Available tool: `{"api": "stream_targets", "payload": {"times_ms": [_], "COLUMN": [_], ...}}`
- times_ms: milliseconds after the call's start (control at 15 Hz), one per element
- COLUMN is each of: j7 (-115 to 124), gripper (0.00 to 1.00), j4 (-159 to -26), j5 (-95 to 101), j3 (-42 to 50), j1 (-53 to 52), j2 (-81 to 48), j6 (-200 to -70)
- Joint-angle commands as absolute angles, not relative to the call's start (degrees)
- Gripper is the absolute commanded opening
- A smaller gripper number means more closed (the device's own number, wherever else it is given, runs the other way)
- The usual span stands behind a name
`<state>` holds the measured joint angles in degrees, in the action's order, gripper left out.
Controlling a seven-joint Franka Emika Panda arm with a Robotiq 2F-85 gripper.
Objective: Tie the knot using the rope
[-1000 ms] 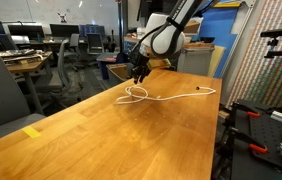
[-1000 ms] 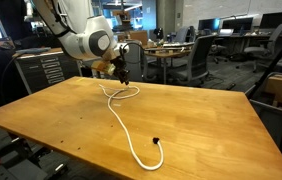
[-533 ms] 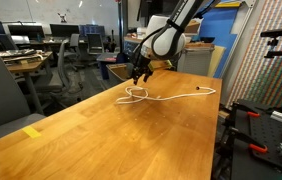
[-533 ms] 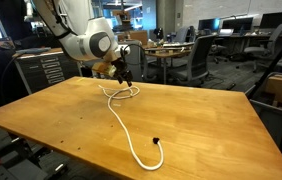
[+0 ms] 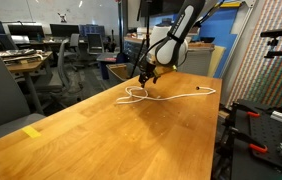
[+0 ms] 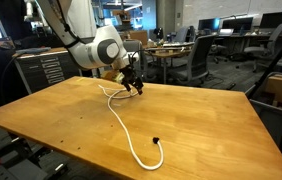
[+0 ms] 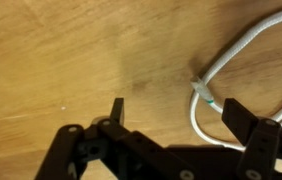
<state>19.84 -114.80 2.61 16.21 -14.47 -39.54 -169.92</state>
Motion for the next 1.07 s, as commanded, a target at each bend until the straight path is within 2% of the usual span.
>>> {"api": "stream_targets", "payload": {"times_ms": [0,67,333,400,467,600,867,1000], "j7": [22.7,23.2,20.2,22.5,22.2,21.9,25.3,22.4], "gripper": [0.82,0.74,0.96,0.87,0.94,0.99,1.0,1.0], "j4": [-109.1,-108.1,-105.4,-107.5,-106.6,-105.8,-102.8,-100.3], "j5": [1.2,0.4,-2.0,-0.8,-0.8,-0.9,-1.0,-2.6], "j3": [17.2,16.5,11.4,14.3,13.1,12.2,16.4,13.9], "j1": [-16.0,-15.5,-11.1,-13.8,-12.8,-11.9,-14.8,-12.5], "j2": [-44.3,-44.6,-43.0,-44.2,-44.1,-43.9,-47.2,-48.6], "j6": [-169.3,-168.0,-161.0,-165.1,-163.4,-162.2,-174.1,-176.5]}}
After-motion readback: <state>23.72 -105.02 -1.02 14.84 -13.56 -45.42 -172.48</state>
